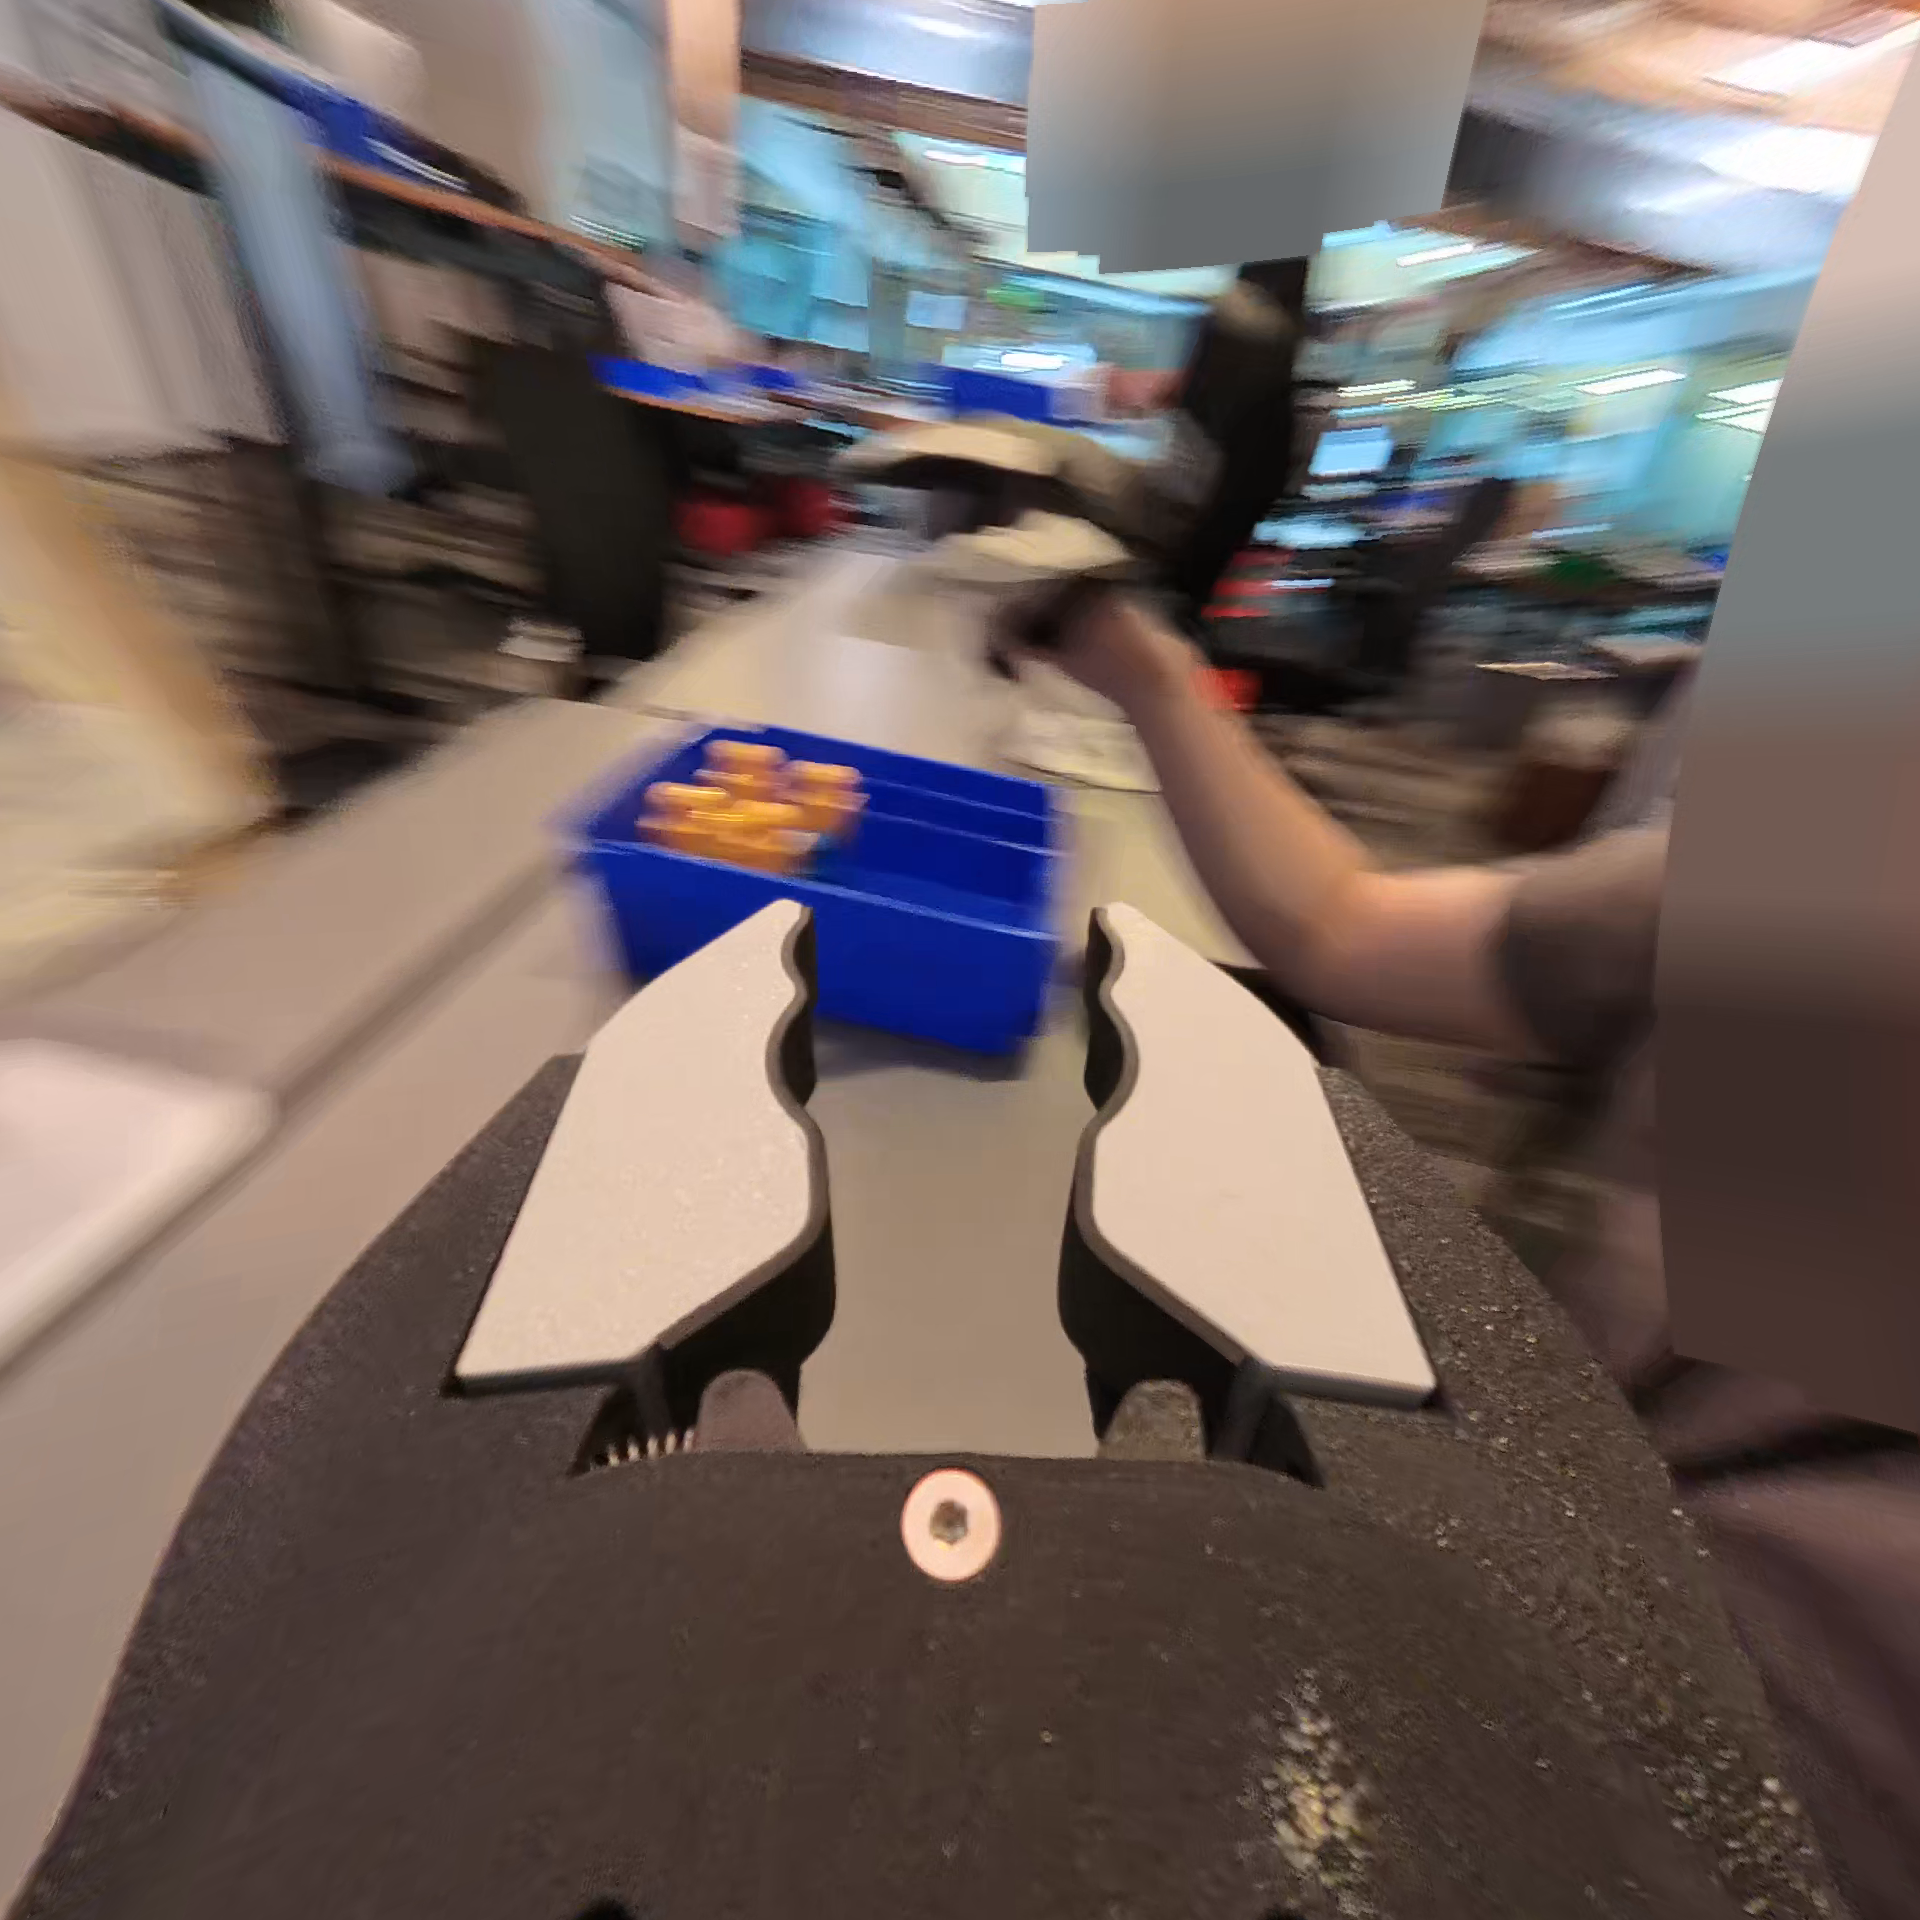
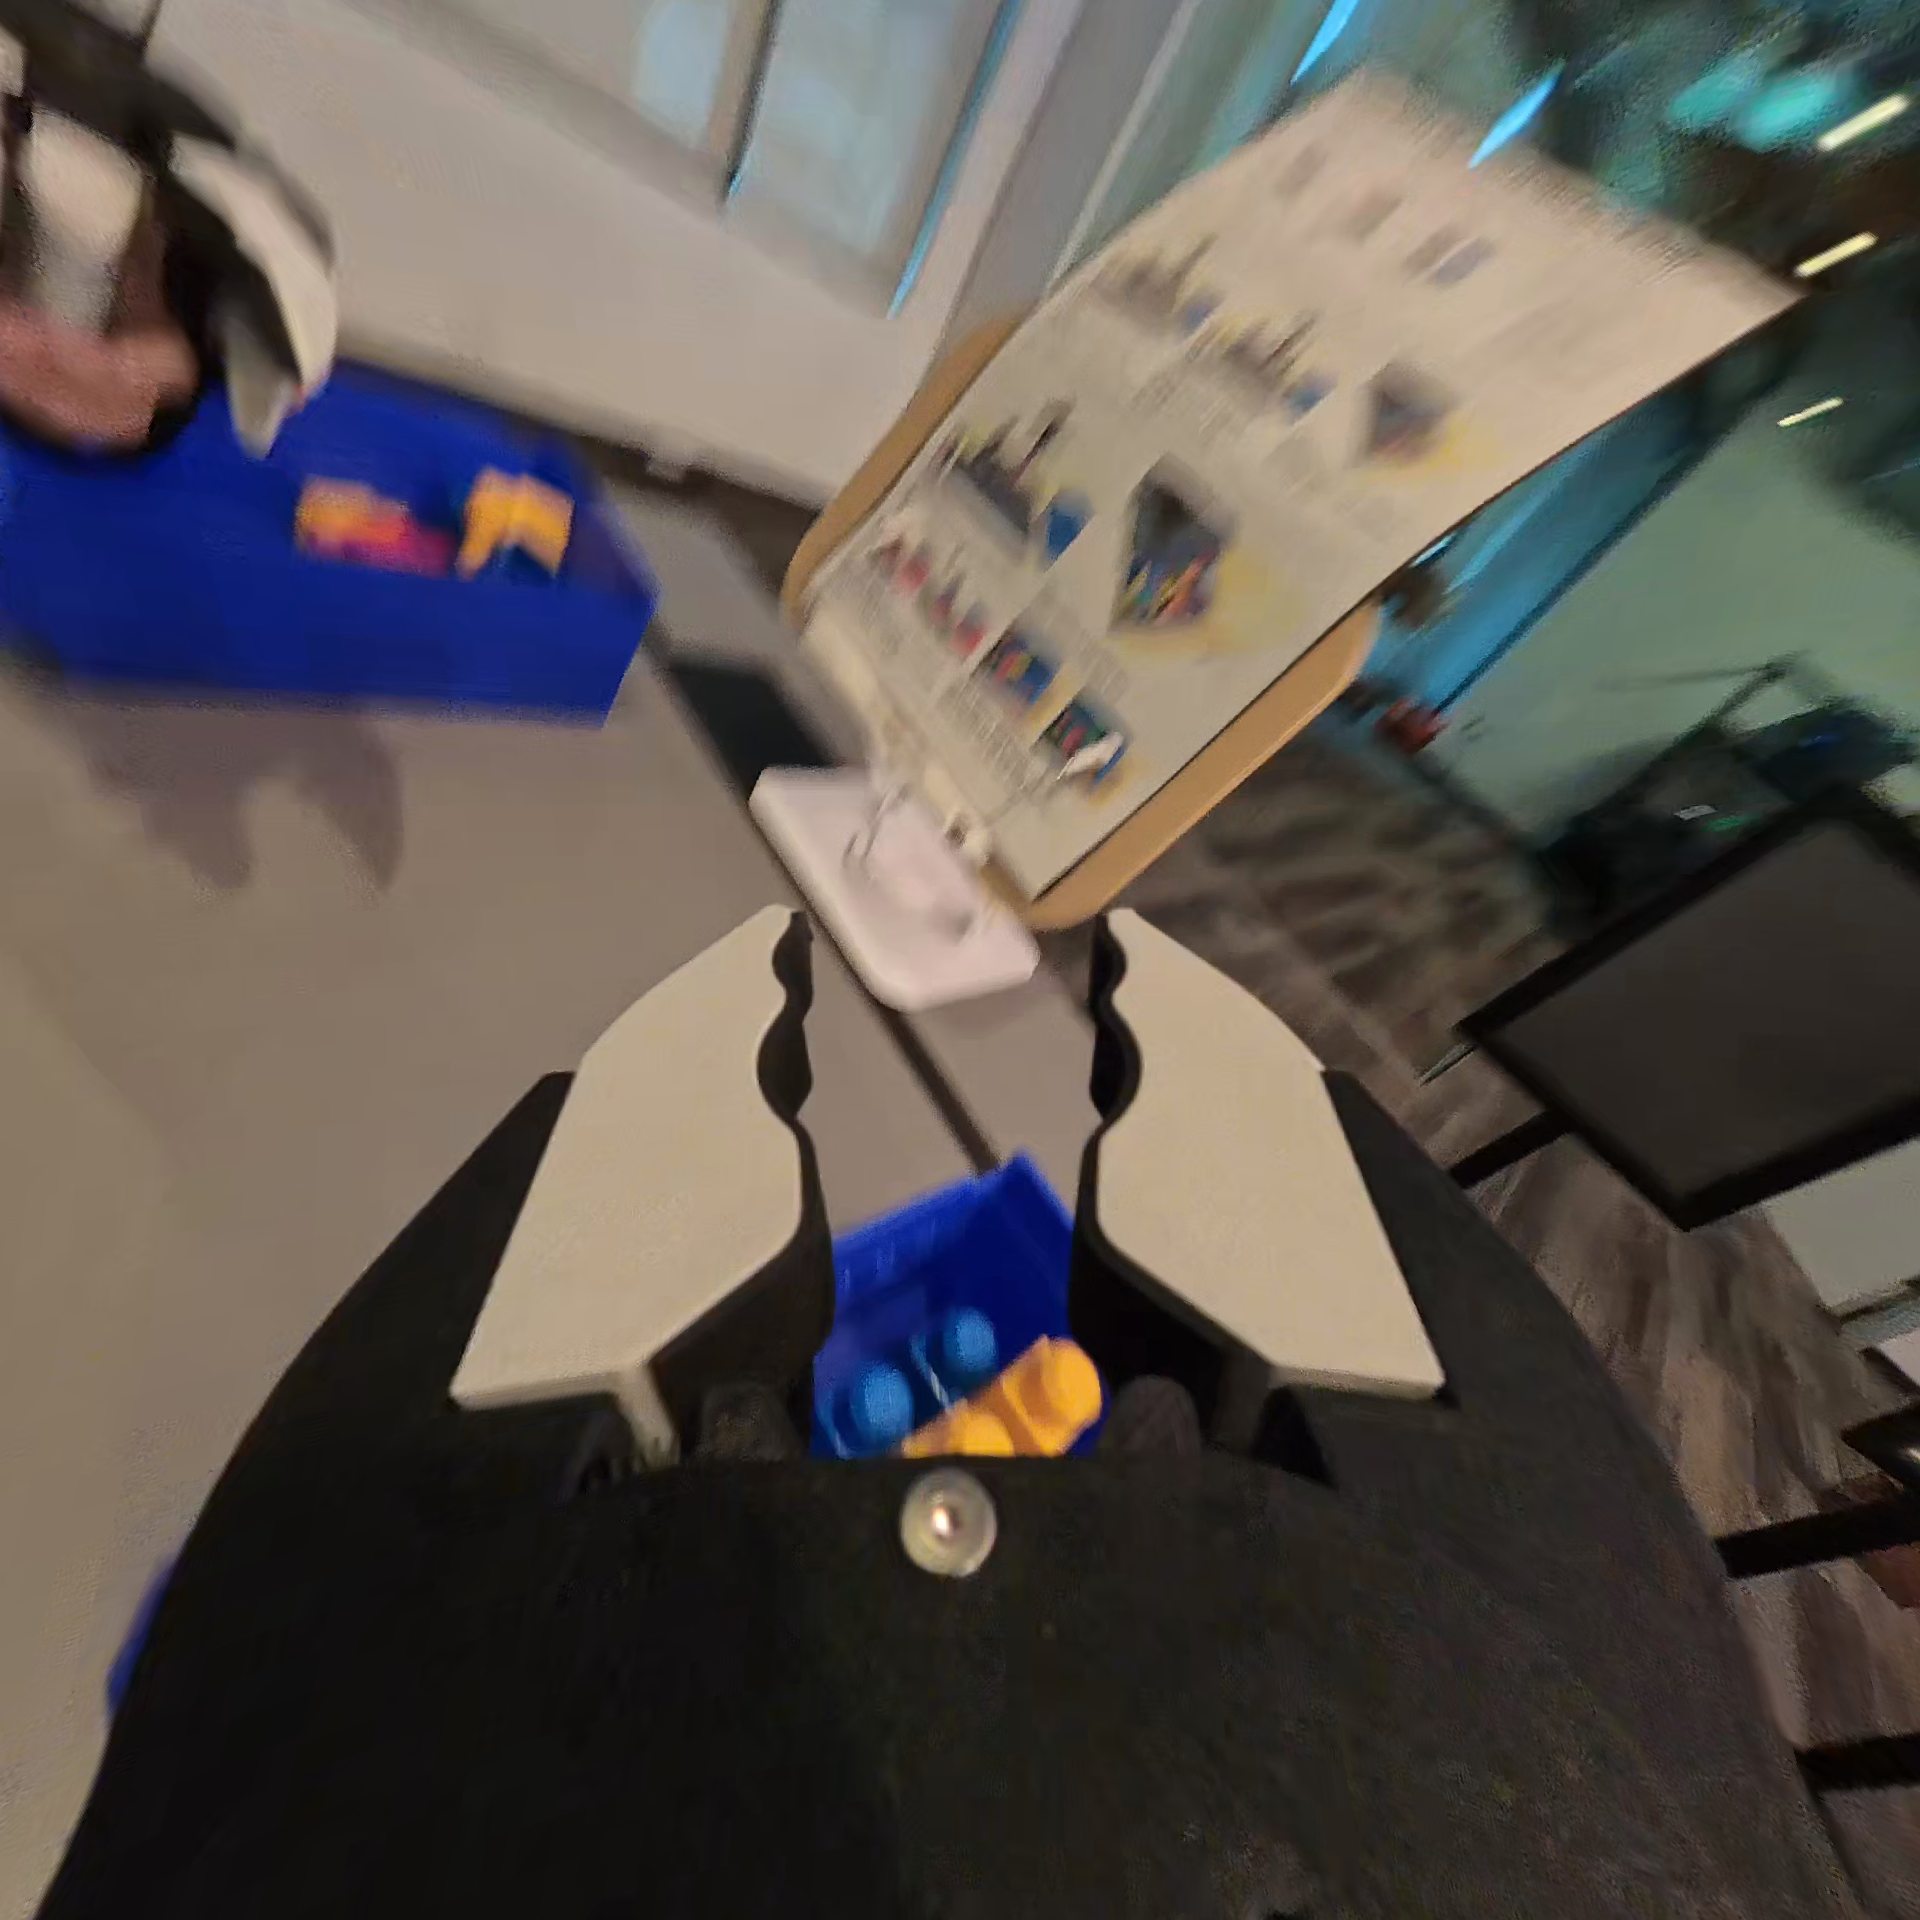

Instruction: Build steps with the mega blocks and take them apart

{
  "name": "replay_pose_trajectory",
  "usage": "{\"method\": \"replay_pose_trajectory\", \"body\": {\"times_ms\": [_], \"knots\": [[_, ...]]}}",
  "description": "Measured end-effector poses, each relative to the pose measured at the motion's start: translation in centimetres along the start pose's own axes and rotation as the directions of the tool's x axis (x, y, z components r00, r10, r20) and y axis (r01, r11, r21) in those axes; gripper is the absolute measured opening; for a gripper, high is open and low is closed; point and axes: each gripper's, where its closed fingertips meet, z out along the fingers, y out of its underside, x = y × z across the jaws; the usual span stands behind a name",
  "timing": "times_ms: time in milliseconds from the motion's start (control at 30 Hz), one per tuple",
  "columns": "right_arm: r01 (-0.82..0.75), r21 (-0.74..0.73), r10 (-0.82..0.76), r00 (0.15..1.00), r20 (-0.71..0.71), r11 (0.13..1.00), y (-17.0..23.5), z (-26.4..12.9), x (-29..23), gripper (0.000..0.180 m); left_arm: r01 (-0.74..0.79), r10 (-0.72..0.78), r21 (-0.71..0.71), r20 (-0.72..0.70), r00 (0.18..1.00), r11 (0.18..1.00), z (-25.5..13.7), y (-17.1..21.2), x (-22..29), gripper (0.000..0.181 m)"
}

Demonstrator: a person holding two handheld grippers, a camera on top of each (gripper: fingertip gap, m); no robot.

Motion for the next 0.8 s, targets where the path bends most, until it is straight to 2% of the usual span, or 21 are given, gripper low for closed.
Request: {"method": "replay_pose_trajectory", "body": {"times_ms": [67, 133, 200, 267, 333, 367, 433, 500, 600, 700, 800], "knots": [[-0.02, 0.162, 0.034, 0.996, -0.084, 0.987, -2.8, -0.7, -0.4, 0.06, -0.064, 0.071, -0.043, 0.195, 0.978, 0.997, -3.6, -1.1, -1.8, 0.051], [-0.087, 0.164, 0.107, 0.987, -0.121, 0.983, -4.1, -0.4, -0.2, 0.059, -0.067, 0.119, -0.15, 0.372, 0.921, 0.986, -7.7, -0.7, -3.6, 0.054], [-0.195, 0.118, 0.211, 0.967, -0.143, 0.974, -4.7, 0.1, 0.3, 0.06, -0.02, 0.171, -0.266, 0.559, 0.812, 0.964, -12.2, 0.5, -6.1, 0.057], [-0.267, 0.192, 0.291, 0.95, -0.11, 0.944, -6.6, 0.1, 0.2, 0.06, 0.061, 0.228, -0.358, 0.707, 0.669, 0.932, -16.9, 2.3, -8.5, 0.059], [-0.301, 0.302, 0.345, 0.933, -0.103, 0.905, -8.4, -0.6, 0.7, 0.058, 0.158, 0.232, -0.39, 0.777, 0.586, 0.907, -20.3, 4.1, -10.1, 0.061], [-0.309, 0.349, 0.366, 0.924, -0.108, 0.885, -9.0, -1.0, 1.1, 0.058, 0.204, 0.2, -0.391, 0.773, 0.602, 0.897, -21.0, 5.3, -10.4, 0.061], [-0.333, 0.397, 0.4, 0.912, -0.096, 0.855, -9.1, -1.7, 1.2, 0.055, 0.241, 0.168, -0.444, 0.702, 0.692, 0.863, -21.5, 8.2, -10.5, 0.053], [-0.357, 0.403, 0.419, 0.905, -0.072, 0.842, -8.3, -1.7, 1.1, 0.051, 0.266, 0.221, -0.557, 0.656, 0.721, 0.787, -22.6, 11.9, -11.4, 0.057], [-0.383, 0.283, 0.407, 0.913, -0.028, 0.879, -5.6, -0.4, 0.2, 0.053, 0.286, 0.325, -0.711, 0.59, 0.739, 0.642, -23.7, 16.8, -13.0, 0.059], [-0.378, 0.16, 0.385, 0.923, -0.016, 0.912, -3.1, 0.4, -0.5, 0.053, 0.278, 0.396, -0.778, 0.549, 0.736, 0.564, -24.1, 19.4, -14.9, 0.058], [-0.351, 0.125, 0.355, 0.935, -0.008, 0.928, -2.5, 0.7, -1.0, 0.054, 0.319, 0.408, -0.818, 0.529, 0.744, 0.479, -24.9, 21.5, -15.7, 0.064]]}}
